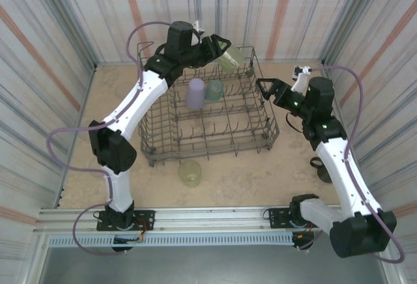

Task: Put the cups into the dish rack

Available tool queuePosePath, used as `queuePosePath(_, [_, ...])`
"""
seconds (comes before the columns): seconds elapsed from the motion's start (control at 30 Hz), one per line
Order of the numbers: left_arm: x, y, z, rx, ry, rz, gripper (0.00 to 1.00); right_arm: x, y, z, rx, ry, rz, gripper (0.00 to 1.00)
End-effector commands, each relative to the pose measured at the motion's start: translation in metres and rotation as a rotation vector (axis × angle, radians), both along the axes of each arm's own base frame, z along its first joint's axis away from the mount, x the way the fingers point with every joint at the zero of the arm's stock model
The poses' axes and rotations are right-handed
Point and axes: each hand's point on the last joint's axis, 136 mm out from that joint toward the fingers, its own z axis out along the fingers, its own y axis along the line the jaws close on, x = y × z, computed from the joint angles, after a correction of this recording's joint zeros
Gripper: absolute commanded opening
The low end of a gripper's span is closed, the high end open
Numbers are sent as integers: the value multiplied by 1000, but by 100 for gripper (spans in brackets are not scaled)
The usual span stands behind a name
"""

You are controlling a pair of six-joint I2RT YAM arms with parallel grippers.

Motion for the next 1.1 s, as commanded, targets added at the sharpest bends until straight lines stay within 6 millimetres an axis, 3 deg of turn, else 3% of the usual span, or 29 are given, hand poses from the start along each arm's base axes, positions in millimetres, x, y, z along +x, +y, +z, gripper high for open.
queuePosePath(0.0, [2, -11, -1, 146, -98, 2, 0, -20, -21, -13, -72, 29, -57, 99])
queuePosePath(0.13, [5, -27, -11, 255, -151, 3, 0, -33, -30, -20, -101, 40, -87, 99])
queuePosePath(0.37, [20, -44, -52, 351, -135, -15, 0, -48, -41, -33, -107, 59, -119, 99])
queuePosePath(0.83, [43, -57, -105, 477, -152, -16, 0, -56, -51, -60, -118, 109, -143, 99])
queuePosePath(1.07, [51, -69, -115, 482, -198, -23, 0, -57, -53, -65, -113, 119, -141, 99])
